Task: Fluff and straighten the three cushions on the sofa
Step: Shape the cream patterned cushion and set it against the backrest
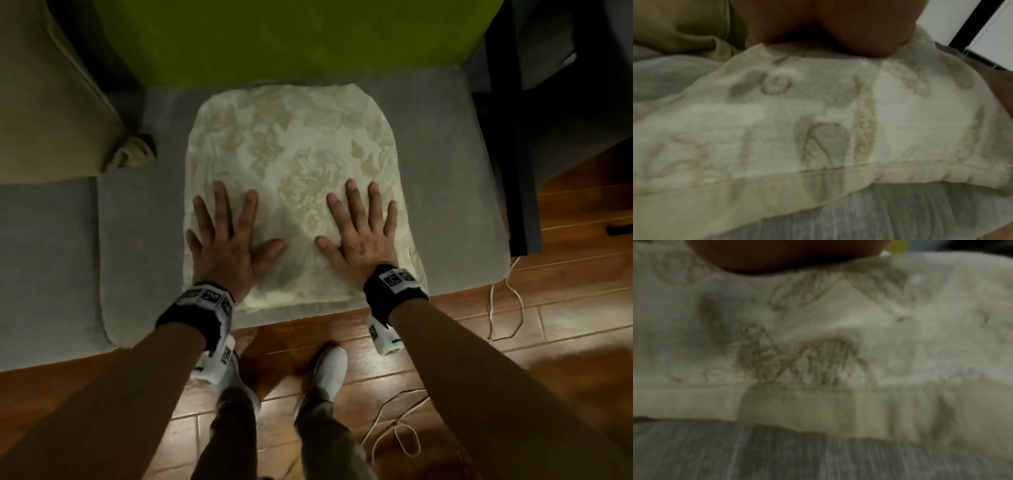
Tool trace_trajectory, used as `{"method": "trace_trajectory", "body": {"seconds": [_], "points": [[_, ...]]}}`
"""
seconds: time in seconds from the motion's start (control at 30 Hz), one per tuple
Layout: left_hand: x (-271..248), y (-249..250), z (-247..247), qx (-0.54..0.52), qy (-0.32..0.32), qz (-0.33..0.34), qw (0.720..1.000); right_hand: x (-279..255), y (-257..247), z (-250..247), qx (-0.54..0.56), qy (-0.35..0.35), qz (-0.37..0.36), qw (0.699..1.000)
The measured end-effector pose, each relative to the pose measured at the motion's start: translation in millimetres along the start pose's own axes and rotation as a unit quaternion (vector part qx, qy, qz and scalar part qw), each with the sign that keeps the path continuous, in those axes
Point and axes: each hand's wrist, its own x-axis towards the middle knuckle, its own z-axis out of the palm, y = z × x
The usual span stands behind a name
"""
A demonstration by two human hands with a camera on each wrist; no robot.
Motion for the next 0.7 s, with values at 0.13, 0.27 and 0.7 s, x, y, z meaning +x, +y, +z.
{"method": "trace_trajectory", "body": {"seconds": [0.13,0.27,0.7], "points": [[18,-17,21,0.026,-0.043,-0.022,0.998,8,0,30,-0.002,-0.03,0.016,0.999],[32,-18,26,0.045,-0.052,-0.009,0.998,-6,17,42,0.022,-0.047,0.037,0.998],[29,-25,3,0.036,-0.061,-0.022,0.997,-95,74,1,0.051,-0.145,0.293,0.944]]}}
